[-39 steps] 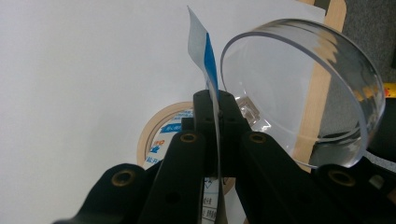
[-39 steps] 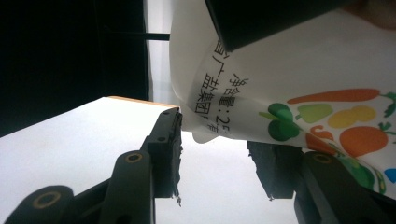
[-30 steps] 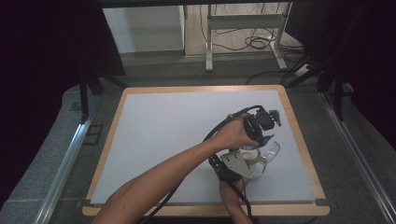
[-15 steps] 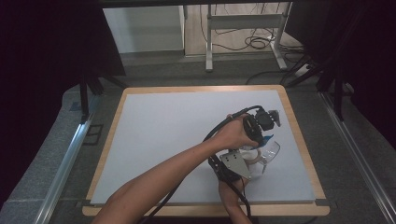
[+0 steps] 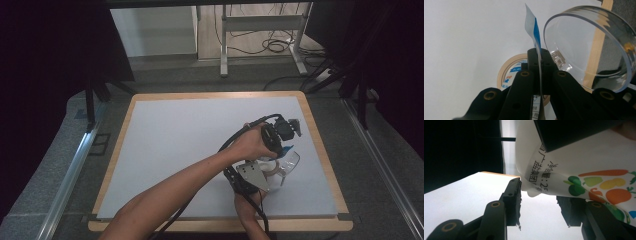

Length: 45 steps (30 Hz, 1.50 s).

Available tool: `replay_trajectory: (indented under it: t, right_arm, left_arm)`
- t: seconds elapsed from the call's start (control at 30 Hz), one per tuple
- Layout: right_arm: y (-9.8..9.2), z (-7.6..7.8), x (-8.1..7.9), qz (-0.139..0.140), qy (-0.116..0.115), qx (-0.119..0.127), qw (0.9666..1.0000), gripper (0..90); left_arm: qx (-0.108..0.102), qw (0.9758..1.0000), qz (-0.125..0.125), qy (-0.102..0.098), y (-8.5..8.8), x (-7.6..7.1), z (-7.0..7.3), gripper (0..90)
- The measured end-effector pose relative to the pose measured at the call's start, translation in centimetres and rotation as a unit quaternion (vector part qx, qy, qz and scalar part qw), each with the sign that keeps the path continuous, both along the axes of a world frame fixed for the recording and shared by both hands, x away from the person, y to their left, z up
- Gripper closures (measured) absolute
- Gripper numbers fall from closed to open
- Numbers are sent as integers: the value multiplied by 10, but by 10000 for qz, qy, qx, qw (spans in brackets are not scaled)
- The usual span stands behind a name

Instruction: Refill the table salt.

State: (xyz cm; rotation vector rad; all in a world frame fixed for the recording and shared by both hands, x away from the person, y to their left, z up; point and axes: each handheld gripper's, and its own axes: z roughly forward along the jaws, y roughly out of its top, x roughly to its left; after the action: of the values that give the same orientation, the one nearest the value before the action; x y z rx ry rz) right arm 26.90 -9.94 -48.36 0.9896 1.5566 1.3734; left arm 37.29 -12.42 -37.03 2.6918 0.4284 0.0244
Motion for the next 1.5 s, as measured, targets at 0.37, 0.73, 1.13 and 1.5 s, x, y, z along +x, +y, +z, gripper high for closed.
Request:
replay_trajectory:
  t: [0.37, 0.73, 1.13, 1.5]
  right_arm:
    - [1, 1, 0, -45, -39, 88, 9999, 556]
    - [2, 1, -1, -44, -45, 100, 9999, 556]
    - [0, 2, -1, -50, -55, 137, 9999, 556]
    - [0, 3, -2, -61, -86, 186, 9998, 556]
  left_arm:
    - [53, 10000, -18, -16, -1, -1, 0, 900]
    - [39, 10000, -12, -16, -1, -1, 1, 900]
    - [82, 10000, -43, -35, -3, -3, 2, 900]
    - [114, 9999, -51, -38, -4, -3, 3, 900]
